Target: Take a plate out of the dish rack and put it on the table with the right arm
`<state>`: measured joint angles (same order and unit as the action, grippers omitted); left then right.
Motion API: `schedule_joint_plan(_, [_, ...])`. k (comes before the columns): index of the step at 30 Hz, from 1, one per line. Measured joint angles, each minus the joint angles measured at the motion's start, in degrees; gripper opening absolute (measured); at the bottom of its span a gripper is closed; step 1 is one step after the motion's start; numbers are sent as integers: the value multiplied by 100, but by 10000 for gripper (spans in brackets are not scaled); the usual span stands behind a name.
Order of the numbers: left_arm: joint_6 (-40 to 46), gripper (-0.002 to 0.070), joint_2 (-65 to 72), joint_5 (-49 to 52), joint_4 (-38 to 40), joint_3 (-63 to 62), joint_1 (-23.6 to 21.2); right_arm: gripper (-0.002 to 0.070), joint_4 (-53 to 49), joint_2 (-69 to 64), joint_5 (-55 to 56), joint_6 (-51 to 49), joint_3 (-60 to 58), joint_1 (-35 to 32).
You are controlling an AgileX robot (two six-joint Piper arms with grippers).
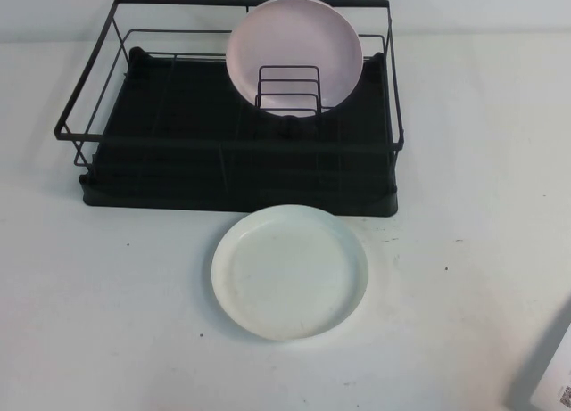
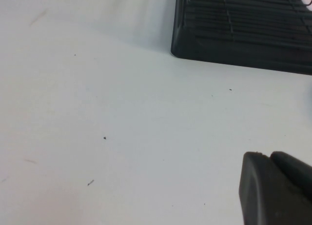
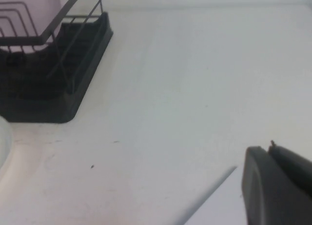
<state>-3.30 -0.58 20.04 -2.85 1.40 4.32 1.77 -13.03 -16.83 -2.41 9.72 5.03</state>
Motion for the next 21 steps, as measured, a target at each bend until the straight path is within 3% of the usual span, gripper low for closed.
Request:
schedule_joint_plan(10, [0,-4,0,0,0,0,0,-18,-20,1329,700,0,-1104,-375])
schedule_joint_plan(21, [0,-4,0,0,0,0,0,-18,-177,1362,-379,139,-1136,-375])
